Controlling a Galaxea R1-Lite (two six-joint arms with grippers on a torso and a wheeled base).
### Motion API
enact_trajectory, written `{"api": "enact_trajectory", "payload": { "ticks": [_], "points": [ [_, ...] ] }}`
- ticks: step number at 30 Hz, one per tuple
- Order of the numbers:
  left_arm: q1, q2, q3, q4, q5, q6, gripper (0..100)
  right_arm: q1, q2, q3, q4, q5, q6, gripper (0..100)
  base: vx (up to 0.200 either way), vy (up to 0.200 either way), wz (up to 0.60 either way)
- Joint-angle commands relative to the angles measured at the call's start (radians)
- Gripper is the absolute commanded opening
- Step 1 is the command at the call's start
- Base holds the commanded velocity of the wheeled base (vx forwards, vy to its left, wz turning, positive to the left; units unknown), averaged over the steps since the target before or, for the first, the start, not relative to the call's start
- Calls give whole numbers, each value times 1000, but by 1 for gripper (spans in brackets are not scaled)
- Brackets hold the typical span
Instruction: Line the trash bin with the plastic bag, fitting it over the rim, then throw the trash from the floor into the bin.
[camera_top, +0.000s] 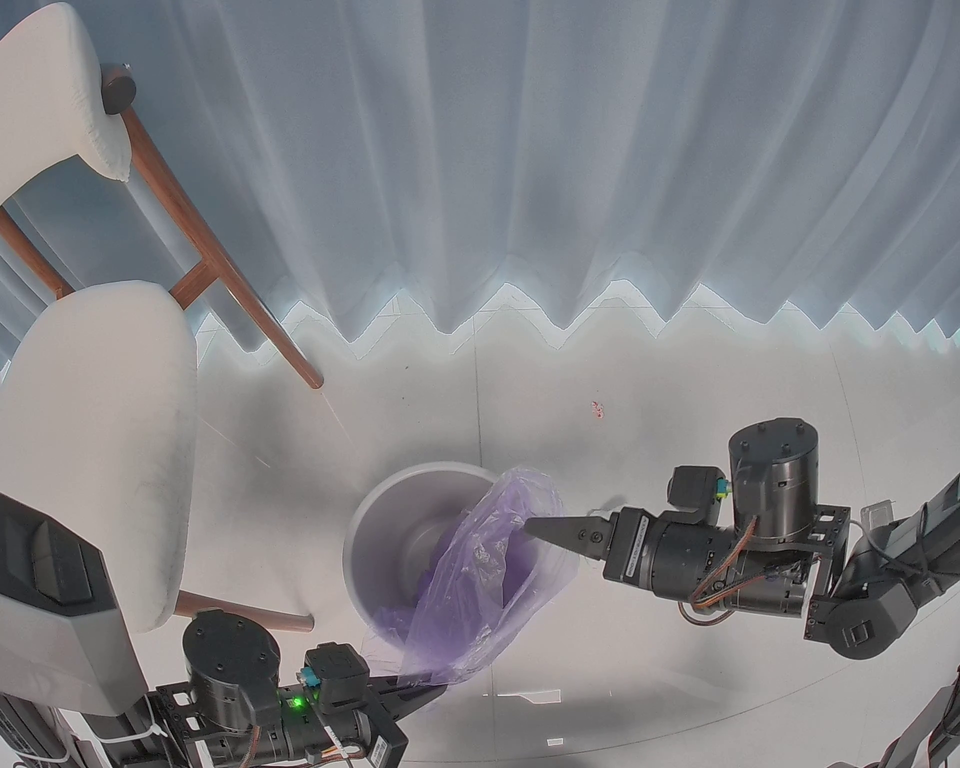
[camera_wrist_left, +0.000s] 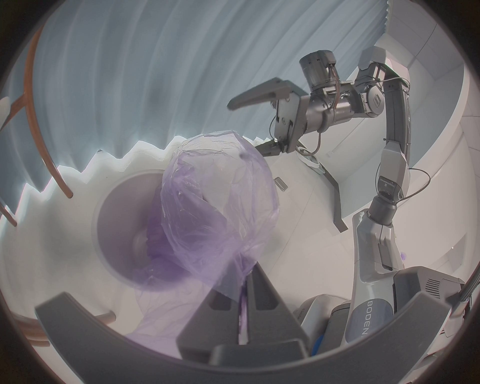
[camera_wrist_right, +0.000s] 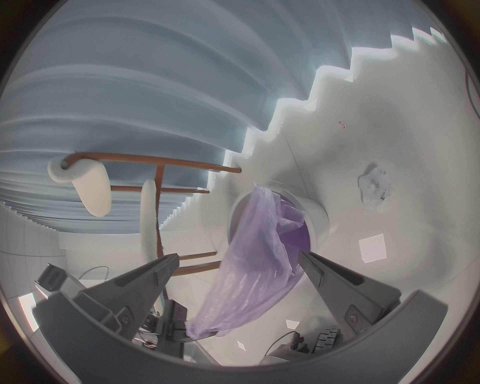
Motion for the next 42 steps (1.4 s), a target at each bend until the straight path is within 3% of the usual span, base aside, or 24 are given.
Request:
{"api": "enact_trajectory", "payload": {
  "ticks": [1, 12, 26, 35, 42],
  "points": [
    [-5, 3, 9, 0, 0, -1, 0, 7, 64, 7, 0, -1, -11, 100, 0, 0, 0],
    [16, -7, -16, -1, 7, -5, 0, 31, 108, 39, 6, -1, -32, 100, 0, 0, 0],
    [113, -92, -120, 0, 23, -12, 0, 13, 111, 41, 8, -25, -38, 100, 0, 0, 0],
    [113, -136, -134, -1, 10, -4, 0, -27, 176, 27, -2, -51, -75, 100, 0, 0, 0],
    [55, -152, -102, 0, 4, -2, 0, -41, 159, 16, -80, -58, -84, 100, 0, 0, 0]
  ]
}}
